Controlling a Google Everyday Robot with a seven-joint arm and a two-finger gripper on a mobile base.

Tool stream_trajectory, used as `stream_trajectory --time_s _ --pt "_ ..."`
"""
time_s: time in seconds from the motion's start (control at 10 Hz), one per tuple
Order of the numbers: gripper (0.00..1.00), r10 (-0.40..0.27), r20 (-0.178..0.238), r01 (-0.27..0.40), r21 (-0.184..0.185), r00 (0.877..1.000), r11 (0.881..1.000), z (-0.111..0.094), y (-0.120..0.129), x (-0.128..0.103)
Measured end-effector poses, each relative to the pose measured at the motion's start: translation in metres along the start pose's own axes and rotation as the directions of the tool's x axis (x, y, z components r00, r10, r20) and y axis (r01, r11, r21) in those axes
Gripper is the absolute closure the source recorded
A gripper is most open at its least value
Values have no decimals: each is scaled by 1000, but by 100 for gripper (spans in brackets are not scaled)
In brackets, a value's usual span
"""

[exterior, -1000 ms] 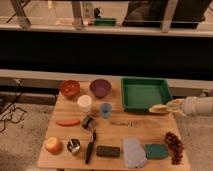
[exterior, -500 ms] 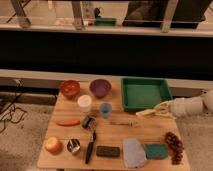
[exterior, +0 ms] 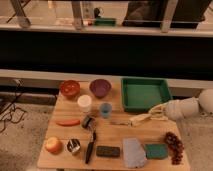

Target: Place banana in metal cup

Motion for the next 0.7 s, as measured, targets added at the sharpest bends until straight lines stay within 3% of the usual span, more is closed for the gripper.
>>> stream_trajectory --time_s 0.7 --pt "97 -8 13 8 -19 1000 1000 5 5 -5"
